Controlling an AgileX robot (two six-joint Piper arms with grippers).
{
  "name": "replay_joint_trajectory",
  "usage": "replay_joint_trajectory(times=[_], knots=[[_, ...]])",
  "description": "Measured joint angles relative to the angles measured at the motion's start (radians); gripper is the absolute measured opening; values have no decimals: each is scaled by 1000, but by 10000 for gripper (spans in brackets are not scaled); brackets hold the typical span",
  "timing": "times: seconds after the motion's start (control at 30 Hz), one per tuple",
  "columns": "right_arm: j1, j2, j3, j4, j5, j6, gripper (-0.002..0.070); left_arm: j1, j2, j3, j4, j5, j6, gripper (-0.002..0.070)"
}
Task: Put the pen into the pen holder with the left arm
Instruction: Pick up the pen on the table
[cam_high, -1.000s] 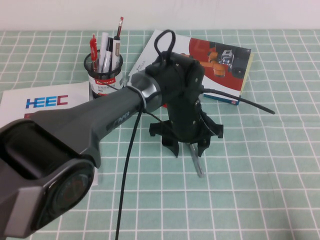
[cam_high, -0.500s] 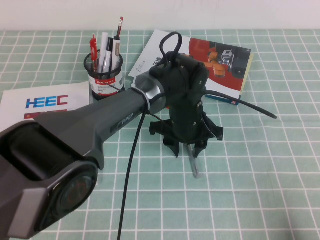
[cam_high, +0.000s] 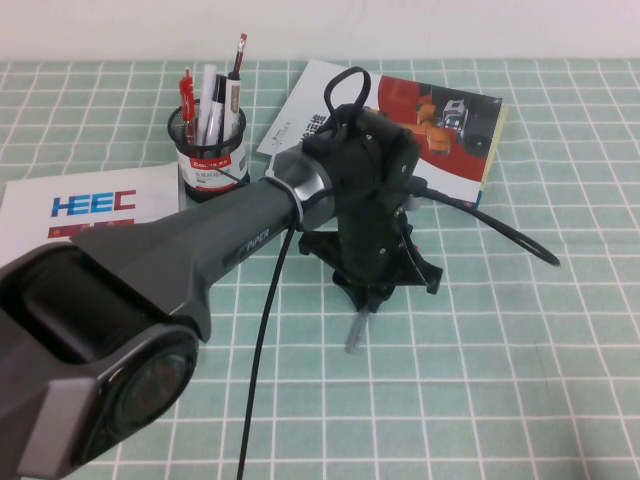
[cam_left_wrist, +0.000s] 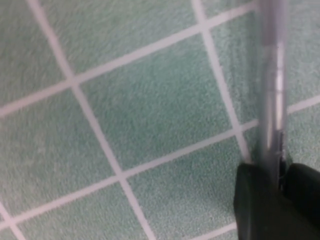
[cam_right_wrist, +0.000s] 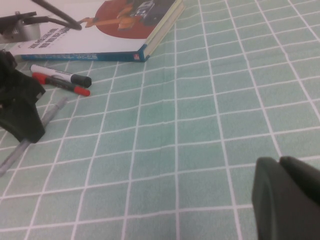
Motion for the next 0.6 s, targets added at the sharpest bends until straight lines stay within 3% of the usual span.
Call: replay_joint_trajectory(times=[0.1, 0.4, 0.6], knots=[[0, 0, 0, 0, 0, 0, -20, -2, 0, 0, 2, 0, 55, 50], [0, 0, 0, 0, 0, 0, -20, -2, -10, 0, 0, 2, 153, 48], [0, 0, 0, 0, 0, 0, -20, -2, -144, 25, 20, -10, 181, 48]])
